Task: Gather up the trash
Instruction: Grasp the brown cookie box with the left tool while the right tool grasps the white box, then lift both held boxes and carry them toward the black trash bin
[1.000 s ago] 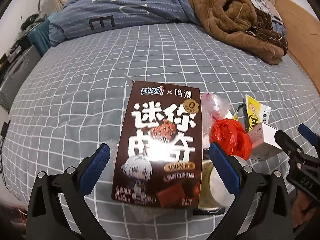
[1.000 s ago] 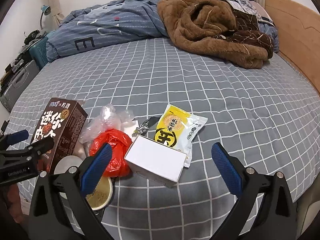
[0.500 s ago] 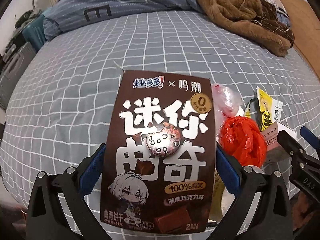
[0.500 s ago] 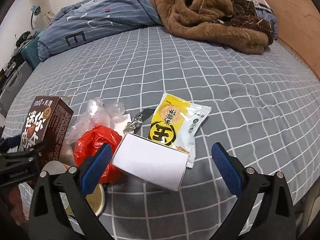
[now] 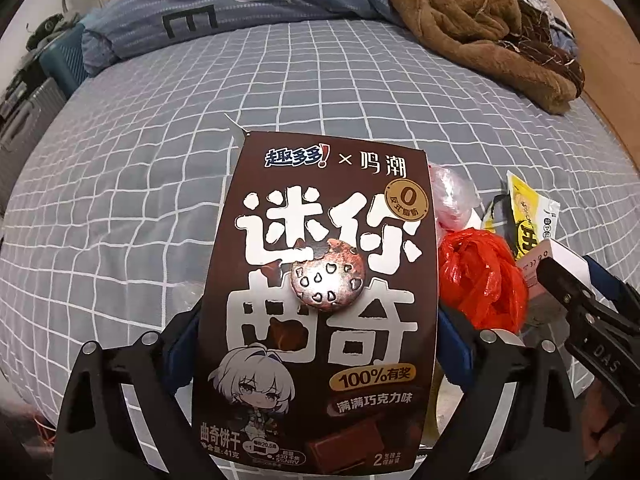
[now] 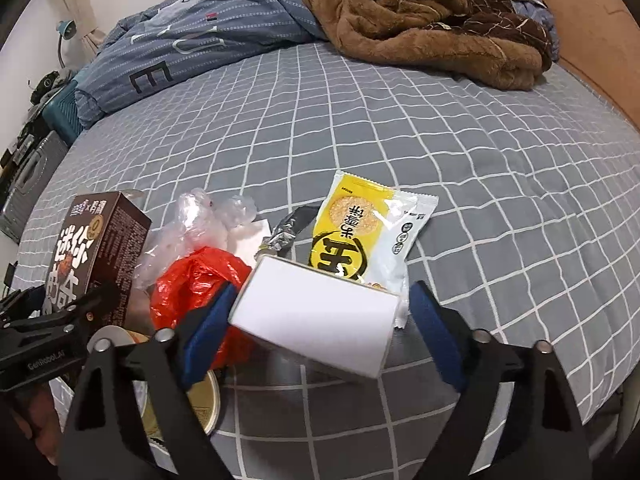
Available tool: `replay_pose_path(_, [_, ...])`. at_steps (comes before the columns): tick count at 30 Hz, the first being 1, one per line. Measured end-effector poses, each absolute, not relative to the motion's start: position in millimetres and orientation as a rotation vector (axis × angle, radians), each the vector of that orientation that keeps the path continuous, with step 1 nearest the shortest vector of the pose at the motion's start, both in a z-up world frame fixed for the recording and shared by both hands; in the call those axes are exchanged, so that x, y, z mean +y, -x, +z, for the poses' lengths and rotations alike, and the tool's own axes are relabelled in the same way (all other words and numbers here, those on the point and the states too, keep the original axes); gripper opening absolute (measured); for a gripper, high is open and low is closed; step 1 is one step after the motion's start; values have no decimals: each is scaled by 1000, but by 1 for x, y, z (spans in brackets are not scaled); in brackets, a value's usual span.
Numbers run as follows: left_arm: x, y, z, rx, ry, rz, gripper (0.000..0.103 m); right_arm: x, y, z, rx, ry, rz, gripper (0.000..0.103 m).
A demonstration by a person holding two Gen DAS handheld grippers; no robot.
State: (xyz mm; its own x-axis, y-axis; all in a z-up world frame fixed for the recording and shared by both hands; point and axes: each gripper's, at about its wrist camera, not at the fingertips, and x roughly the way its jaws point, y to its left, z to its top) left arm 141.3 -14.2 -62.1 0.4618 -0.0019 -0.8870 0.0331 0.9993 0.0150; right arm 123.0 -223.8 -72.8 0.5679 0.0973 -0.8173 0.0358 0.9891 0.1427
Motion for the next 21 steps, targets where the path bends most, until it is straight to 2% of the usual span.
replay_pose_path(12, [-2,-129,-44,1046,-2,-16,92,-230,-115,-52,921,-133,18,75])
replay_pose_path(21, [2,-99,-9,968,33,-18,91,-236,-92,-25,847,-82,30,75])
